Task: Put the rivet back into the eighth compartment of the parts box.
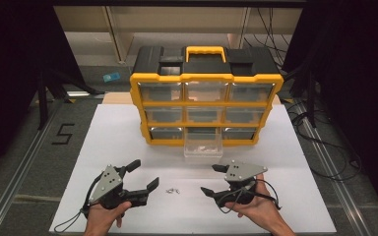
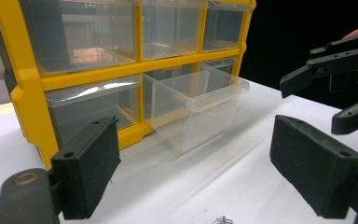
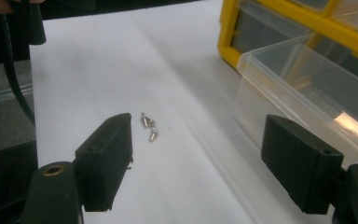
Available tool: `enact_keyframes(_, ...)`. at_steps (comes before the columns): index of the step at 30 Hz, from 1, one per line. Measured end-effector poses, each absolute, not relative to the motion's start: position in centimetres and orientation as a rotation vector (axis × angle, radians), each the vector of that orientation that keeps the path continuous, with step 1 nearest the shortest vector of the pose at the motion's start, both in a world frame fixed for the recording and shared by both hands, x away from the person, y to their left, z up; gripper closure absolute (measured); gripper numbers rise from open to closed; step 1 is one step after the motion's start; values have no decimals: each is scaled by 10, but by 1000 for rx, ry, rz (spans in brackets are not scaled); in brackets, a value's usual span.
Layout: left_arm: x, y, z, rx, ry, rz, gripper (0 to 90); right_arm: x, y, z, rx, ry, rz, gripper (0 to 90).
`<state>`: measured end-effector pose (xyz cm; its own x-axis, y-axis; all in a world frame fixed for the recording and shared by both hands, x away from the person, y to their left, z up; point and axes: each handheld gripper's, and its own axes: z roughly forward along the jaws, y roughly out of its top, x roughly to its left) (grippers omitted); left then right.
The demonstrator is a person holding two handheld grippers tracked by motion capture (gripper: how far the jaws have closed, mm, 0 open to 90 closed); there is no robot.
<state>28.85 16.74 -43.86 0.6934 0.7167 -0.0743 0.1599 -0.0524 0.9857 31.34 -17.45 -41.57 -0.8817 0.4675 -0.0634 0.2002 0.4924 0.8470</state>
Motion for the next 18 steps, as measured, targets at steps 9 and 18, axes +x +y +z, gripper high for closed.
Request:
enact_keyframes(9,288,167,-438,1584,734,526,159,323,-140,-421,488,2595,1251,293)
enact_keyframes(18,288,167,-438,1576,735,523,159,334,-114,-430,468,2713,1125,341)
